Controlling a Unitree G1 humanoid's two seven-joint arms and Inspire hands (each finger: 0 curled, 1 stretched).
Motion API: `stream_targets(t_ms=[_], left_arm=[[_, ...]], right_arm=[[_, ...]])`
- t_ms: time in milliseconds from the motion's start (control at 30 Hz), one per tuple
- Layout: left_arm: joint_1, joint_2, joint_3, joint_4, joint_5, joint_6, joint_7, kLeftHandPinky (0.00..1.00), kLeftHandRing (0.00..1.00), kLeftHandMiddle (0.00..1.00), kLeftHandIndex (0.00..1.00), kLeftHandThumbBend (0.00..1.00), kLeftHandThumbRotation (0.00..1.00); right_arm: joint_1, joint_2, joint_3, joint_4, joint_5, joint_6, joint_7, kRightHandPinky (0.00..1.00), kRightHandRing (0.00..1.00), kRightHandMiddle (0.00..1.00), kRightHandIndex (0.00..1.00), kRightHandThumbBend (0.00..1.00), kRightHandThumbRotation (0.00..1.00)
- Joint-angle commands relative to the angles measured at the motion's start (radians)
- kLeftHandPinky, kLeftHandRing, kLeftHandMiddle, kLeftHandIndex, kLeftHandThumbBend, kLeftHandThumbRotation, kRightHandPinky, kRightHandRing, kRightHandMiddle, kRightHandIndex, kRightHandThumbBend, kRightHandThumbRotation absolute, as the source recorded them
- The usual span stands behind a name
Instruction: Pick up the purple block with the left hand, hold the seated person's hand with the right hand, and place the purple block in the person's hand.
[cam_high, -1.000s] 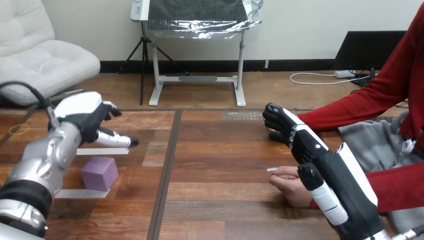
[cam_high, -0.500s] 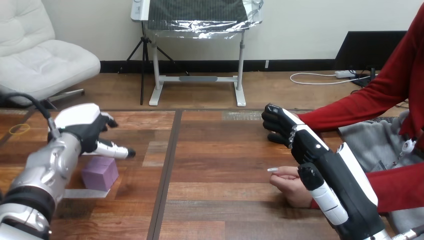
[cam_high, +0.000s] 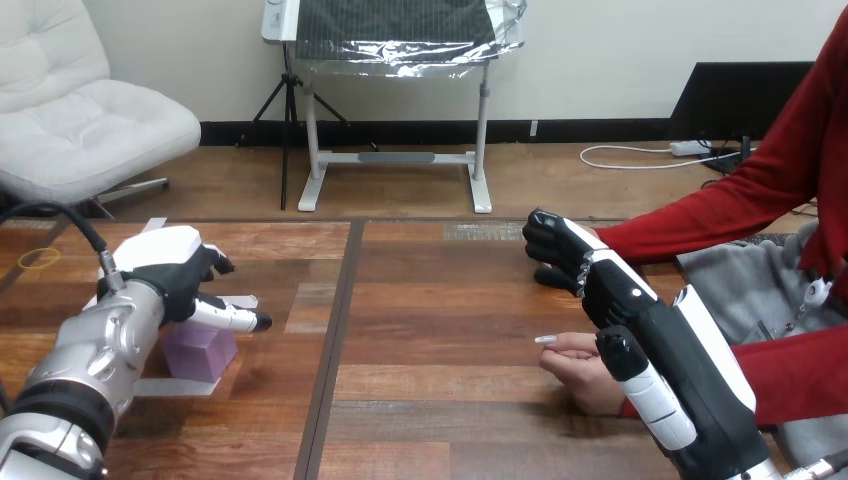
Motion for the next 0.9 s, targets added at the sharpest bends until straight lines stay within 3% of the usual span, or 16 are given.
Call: stream_targets(t_ms=[0,433,867], left_arm=[[-0.040,-0.007,-0.020,0.009,0.016,0.004,0.018,0.82,0.83,0.83,0.83,0.81,0.55],[-0.044,-0.013,-0.034,0.019,0.008,0.015,-0.015,0.88,0.85,0.84,0.84,0.80,0.56],[-0.052,-0.017,-0.042,0.026,0.013,0.022,-0.049,0.83,0.84,0.84,0.83,0.79,0.53]], right_arm=[[-0.072,-0.013,-0.014,-0.027,0.011,-0.017,0.002,0.86,0.90,0.91,0.91,0.73,1.00],[-0.076,-0.015,-0.015,-0.021,0.016,-0.027,0.007,0.85,0.90,0.91,0.91,0.74,1.00],[-0.074,-0.016,-0.018,-0.032,0.016,-0.019,0.010,0.85,0.90,0.91,0.91,0.74,1.00]])
